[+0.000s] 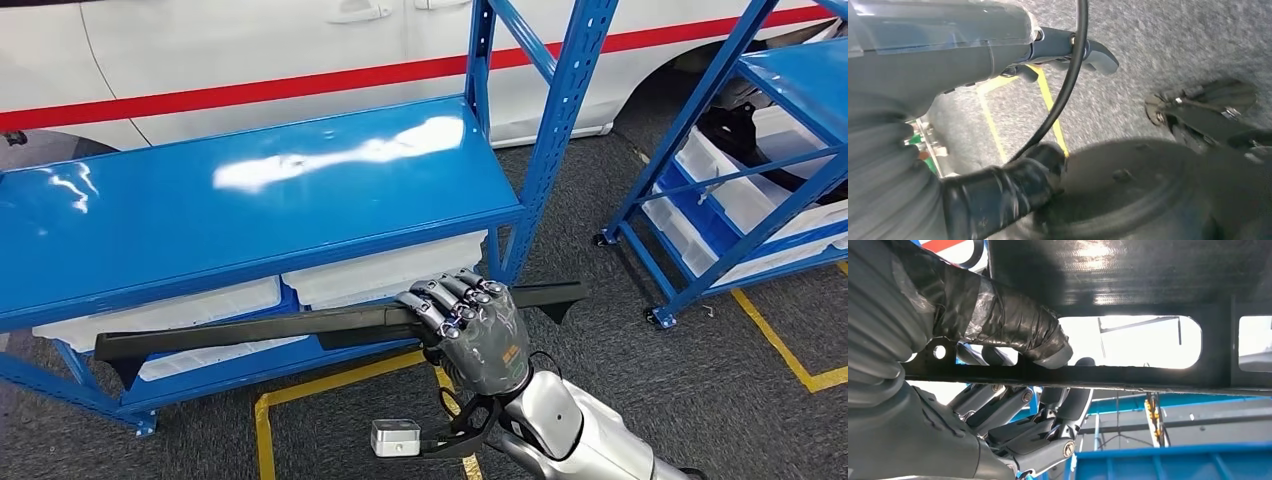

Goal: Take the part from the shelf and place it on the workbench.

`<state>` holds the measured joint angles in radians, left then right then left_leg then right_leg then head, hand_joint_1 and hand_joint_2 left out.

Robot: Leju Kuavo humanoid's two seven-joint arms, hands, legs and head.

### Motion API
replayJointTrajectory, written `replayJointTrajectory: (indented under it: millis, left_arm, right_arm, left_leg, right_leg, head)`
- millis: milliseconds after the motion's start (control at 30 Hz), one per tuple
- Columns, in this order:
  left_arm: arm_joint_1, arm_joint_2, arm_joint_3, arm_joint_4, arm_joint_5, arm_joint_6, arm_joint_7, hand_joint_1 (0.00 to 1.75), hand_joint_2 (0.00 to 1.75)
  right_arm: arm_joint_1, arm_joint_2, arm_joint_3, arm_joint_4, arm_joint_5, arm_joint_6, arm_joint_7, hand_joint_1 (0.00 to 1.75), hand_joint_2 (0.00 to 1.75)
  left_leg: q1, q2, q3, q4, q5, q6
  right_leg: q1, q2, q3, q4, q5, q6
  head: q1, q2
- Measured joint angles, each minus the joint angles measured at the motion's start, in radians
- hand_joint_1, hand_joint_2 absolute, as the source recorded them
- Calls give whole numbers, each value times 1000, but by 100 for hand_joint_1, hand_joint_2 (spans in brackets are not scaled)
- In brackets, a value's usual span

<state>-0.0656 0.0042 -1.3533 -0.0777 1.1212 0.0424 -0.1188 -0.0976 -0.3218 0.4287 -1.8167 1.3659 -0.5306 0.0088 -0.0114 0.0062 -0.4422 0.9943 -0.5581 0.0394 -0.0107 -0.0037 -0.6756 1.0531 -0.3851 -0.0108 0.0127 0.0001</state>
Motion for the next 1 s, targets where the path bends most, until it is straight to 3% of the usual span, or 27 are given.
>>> replayJointTrajectory:
  millis: [67, 100, 133, 167, 233, 267, 300, 333, 367, 433, 467, 500, 567, 600, 633, 667, 733, 767, 800, 833, 900, 967, 1000]
  left_arm:
    - [1, -2, -6, 5, 0, -8, 9, 0, 175]
    - [1, -4, -8, 8, -1, -12, 12, 0, 175]
    - [3, -6, -10, 12, -1, -15, 14, 0, 175]
    - [4, -8, -11, 15, -2, -18, 14, 0, 175]
    - [7, -11, -13, 22, -4, -21, 14, 0, 175]
    - [8, -12, -13, 25, -4, -22, 14, 0, 175]
    - [8, -13, -15, 27, -4, -22, 13, 0, 175]
    - [8, -14, -16, 29, -4, -23, 13, 0, 175]
    - [8, -16, -17, 30, -4, -23, 13, 0, 175]
    - [7, -19, -20, 32, -4, -24, 13, 0, 175]
    - [7, -19, -20, 33, -5, -25, 12, 0, 175]
    - [7, -20, -21, 36, -5, -26, 12, 0, 175]
    - [7, -20, -24, 40, -5, -27, 11, 0, 175]
    - [8, -20, -25, 42, -5, -27, 11, 0, 175]
    - [8, -21, -26, 44, -5, -28, 11, 0, 175]
    - [8, -22, -27, 45, -4, -28, 11, 0, 175]
    - [8, -23, -29, 47, -2, -30, 11, 0, 175]
    - [7, -23, -30, 47, 0, -31, 11, 0, 175]
    - [7, -23, -31, 48, 1, -31, 11, 0, 175]
    - [7, -23, -31, 48, 2, -32, 11, 0, 175]
    - [6, -23, -32, 49, 4, -32, 11, 0, 175]
    - [5, -23, -33, 51, 4, -32, 11, 0, 175]
    - [5, -23, -33, 52, 4, -32, 11, 0, 175]
  right_arm:
    - [2, 0, -4, 0, -16, 0, 0, 175, 175]
    - [5, -1, -7, 1, -21, 0, -1, 175, 175]
    - [7, -1, -9, 2, -24, 0, -3, 175, 175]
    - [9, -1, -10, 4, -26, 0, -5, 175, 175]
    - [12, -1, -11, 6, -28, 0, -7, 175, 175]
    - [14, -1, -12, 7, -30, 0, -8, 175, 175]
    - [14, -1, -12, 8, -32, 0, -8, 175, 175]
    - [15, -1, -13, 9, -33, 0, -8, 175, 175]
    - [15, -1, -14, 11, -34, 0, -8, 175, 175]
    - [14, -1, -15, 11, -36, 0, -8, 175, 175]
    - [14, -1, -15, 12, -37, 0, -8, 175, 175]
    - [14, -1, -16, 12, -39, 0, -9, 175, 175]
    - [14, -1, -16, 12, -42, 0, -10, 175, 175]
    - [13, -1, -16, 13, -45, 0, -11, 175, 175]
    - [12, -1, -16, 14, -48, 1, -13, 175, 175]
    - [12, -1, -16, 14, -52, 1, -15, 175, 175]
    - [11, -1, -16, 15, -58, 2, -18, 175, 175]
    - [11, -1, -16, 15, -60, 3, -18, 175, 175]
    - [12, -1, -16, 16, -61, 3, -18, 175, 175]
    - [12, -1, -16, 17, -62, 3, -18, 175, 175]
    - [12, -1, -16, 17, -64, 3, -18, 175, 175]
    - [11, -1, -16, 17, -64, 3, -18, 175, 175]
    - [11, -1, -16, 17, -65, 3, -18, 175, 175]
  left_leg:
    - [-1, 1, -6, -21, 25, 5]
    - [2, 3, -11, -32, 41, 8]
    - [5, 6, -20, -43, 59, 11]
    - [8, 9, -31, -48, 75, 13]
    - [8, 12, -64, -44, 100, 16]
    - [8, 12, -83, -37, 111, 14]
    - [9, 13, -103, -30, 120, 12]
    - [10, 12, -123, -20, 127, 8]
    - [12, 12, -142, -8, 133, 4]
    - [14, 11, -175, 19, 140, -5]
    - [13, 10, -185, 30, 143, -11]
    - [12, 9, -191, 37, 148, -17]
    - [12, 6, -197, 41, 159, -29]
    - [14, 3, -203, 45, 155, -35]
    - [16, 1, -213, 63, 131, -41]
    - [18, -1, -225, 94, 93, -48]
    - [21, -2, -258, 214, -8, -58]
    - [22, -2, -268, 271, -35, -60]
    - [22, -2, -266, 309, -42, -61]
    - [22, -2, -247, 307, -25, -59]
    - [21, -3, -159, 202, 27, -49]
    - [17, -7, -64, 62, 38, -36]
    - [14, -8, -37, 17, 32, -32]
  right_leg:
    - [-4, -1, 2, -15, 19, 13]
    - [-4, 0, -2, -14, 10, 18]
    - [-3, 1, -9, 4, -20, 22]
    - [-3, 3, -21, 43, -69, 25]
    - [-4, 4, -47, 164, -167, 33]
    - [-5, 3, -53, 220, -183, 37]
    - [-7, 3, -47, 252, -177, 41]
    - [-9, 3, -24, 249, -153, 44]
    - [-11, 3, 17, 210, -126, 46]
    - [-12, 3, 113, 79, -128, 48]
    - [-11, 4, 143, 30, -140, 42]
    - [-8, 5, 156, 4, -154, 34]
    - [-5, 6, 149, 0, -144, 11]
    - [-6, 4, 142, -2, -137, 2]
    - [-8, 3, 132, -5, -126, -8]
    - [-9, 1, 120, -7, -115, -16]
    - [-8, 1, 94, -5, -93, -23]
    - [-7, 1, 80, -4, -82, -23]
    - [-6, 0, 65, -3, -70, -22]
    - [-5, 1, 51, -2, -60, -21]
    - [-4, 1, 29, -1, -42, -17]
    - [-2, 2, 18, -2, -28, -11]
    - [-2, 1, 16, -4, -21, -7]
  head:
    - [-1, 0]
    - [-1, 0]
    - [0, 0]
    - [0, 0]
    - [0, 0]
    - [0, 0]
    - [0, 0]
    - [0, 0]
    - [0, 0]
    - [1, 0]
    - [1, 0]
    - [1, 0]
    - [1, 0]
    - [1, 0]
    - [2, 0]
    - [1, 0]
    - [1, 0]
    - [1, 0]
    - [1, 0]
    - [1, 0]
    - [1, 0]
    - [1, 0]
    - [1, 0]
